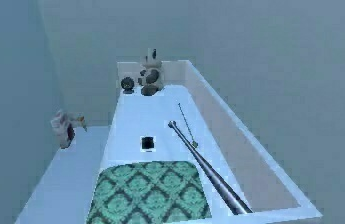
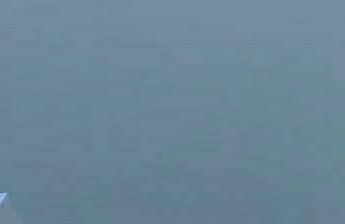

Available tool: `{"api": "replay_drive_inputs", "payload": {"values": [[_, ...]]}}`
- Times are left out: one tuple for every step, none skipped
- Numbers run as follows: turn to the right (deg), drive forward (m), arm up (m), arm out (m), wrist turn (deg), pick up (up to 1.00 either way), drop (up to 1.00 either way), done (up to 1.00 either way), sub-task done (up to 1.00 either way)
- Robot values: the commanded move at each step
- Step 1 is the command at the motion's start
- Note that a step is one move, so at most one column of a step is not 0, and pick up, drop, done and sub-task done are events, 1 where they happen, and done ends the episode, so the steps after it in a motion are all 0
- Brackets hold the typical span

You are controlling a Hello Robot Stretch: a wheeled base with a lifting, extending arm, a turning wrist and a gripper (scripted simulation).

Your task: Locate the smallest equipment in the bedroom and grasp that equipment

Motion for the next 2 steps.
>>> {"api": "replay_drive_inputs", "payload": {"values": [[-45.0,0.0,0.0,0.0,0.0,0.0,0.0,0.0,0.0],[-33.0,0.0,0.0,0.0,0.0,0.0,0.0,0.0,0.0]]}}
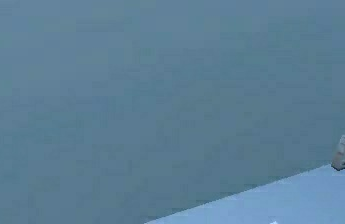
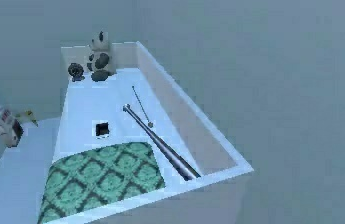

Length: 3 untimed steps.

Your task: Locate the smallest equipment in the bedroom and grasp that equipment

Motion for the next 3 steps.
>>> {"api": "replay_drive_inputs", "payload": {"values": [[0.0,0.45,0.0,0.0,0.0,0.0,0.0,0.0,0.0],[45.0,0.0,0.0,0.0,0.0,0.0,0.0,0.0,0.0],[0.0,0.5,0.0,0.0,0.0,0.0,0.0,0.0,0.0]]}}
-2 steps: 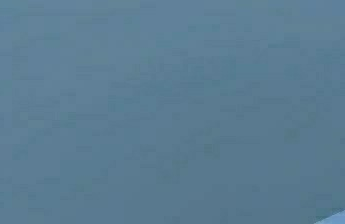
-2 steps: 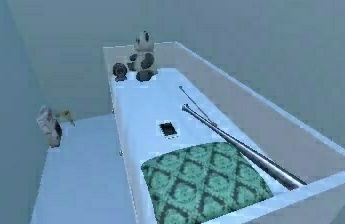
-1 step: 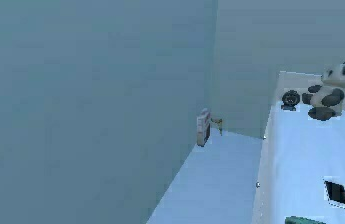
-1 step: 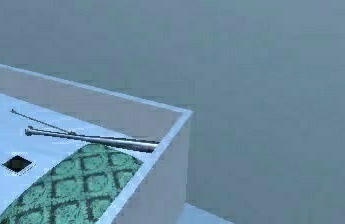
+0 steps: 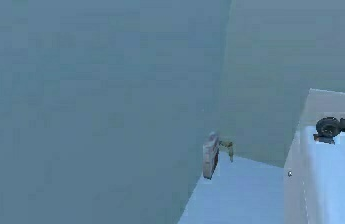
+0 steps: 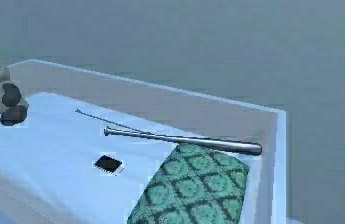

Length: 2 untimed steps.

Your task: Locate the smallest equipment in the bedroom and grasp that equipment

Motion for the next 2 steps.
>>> {"api": "replay_drive_inputs", "payload": {"values": [[-18.0,0.0,0.0,0.0,0.0,0.0,0.0,0.0,0.0],[0.0,0.0,0.5,0.0,0.0,0.0,0.0,0.0,0.0]]}}
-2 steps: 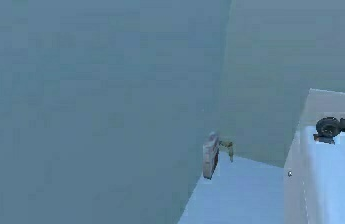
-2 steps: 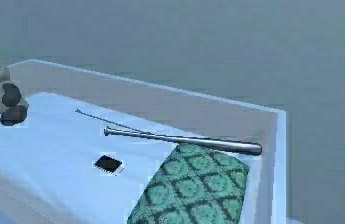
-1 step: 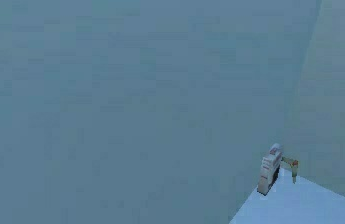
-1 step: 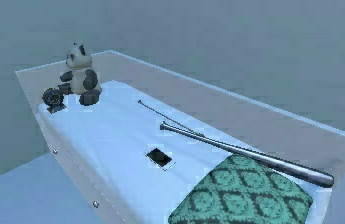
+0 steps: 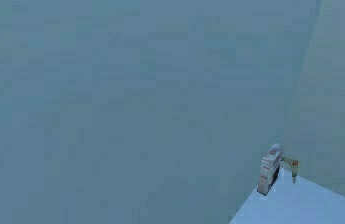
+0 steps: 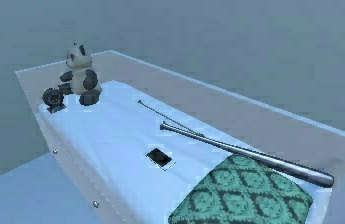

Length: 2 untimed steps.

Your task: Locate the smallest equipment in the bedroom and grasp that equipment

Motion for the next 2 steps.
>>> {"api": "replay_drive_inputs", "payload": {"values": [[0.0,0.0,0.18,0.0,0.0,0.0,0.0,0.0,0.0],[0.0,0.0,0.0,0.46,0.0,0.0,0.0,0.0,0.0]]}}
